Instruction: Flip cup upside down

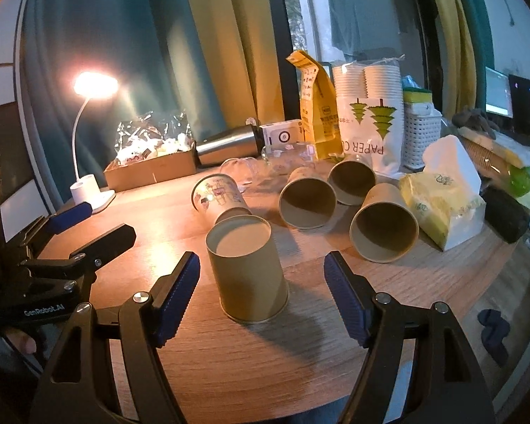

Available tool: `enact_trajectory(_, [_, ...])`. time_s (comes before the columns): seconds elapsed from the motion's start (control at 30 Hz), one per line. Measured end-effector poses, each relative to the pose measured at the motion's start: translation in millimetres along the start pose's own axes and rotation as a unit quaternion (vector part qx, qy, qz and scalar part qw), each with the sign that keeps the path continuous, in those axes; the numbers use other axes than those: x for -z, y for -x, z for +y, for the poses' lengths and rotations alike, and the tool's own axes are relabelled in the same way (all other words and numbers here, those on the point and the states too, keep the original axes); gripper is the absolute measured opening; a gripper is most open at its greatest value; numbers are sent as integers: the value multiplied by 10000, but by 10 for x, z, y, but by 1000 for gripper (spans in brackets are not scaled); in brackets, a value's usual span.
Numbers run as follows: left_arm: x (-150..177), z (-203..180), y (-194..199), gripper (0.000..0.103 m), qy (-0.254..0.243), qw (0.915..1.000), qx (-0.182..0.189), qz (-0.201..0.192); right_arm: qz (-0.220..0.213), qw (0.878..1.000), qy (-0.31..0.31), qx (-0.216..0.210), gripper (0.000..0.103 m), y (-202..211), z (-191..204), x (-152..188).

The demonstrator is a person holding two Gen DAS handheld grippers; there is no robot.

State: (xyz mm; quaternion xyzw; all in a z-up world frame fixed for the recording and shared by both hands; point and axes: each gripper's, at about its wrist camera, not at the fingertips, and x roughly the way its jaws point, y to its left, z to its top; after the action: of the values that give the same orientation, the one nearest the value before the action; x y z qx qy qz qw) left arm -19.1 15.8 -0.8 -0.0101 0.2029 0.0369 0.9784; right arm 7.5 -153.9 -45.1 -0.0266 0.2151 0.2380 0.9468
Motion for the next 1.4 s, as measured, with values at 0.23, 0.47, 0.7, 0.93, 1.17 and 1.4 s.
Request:
enact_trajectory(0.23, [13,-6,6,102,-10,10000,68,16,7,10000,-64,-30,76,10,-29,1])
enact_trajectory(0.47, [6,6,1,102,22,10000,78,46,7,10000,-62,-31,76,7,-30,3])
enact_trajectory(0.7, [18,11,-13,102,82,9999,103,85,13,10000,-65,-34,76,5,-27,6])
enact_trajectory(0.93, [20,9,-15,102,84,9999,100,81,9,10000,-71,-26,76,4,-23,6])
enact_trajectory(1.17, [24,6,-16,102,92,9999,108,94,12,10000,-70,-26,76,2,-26,7])
enact_trajectory(1.4, [19,7,-19,102,87,9999,113,93,12,10000,-73,-28,76,-1,-24,4])
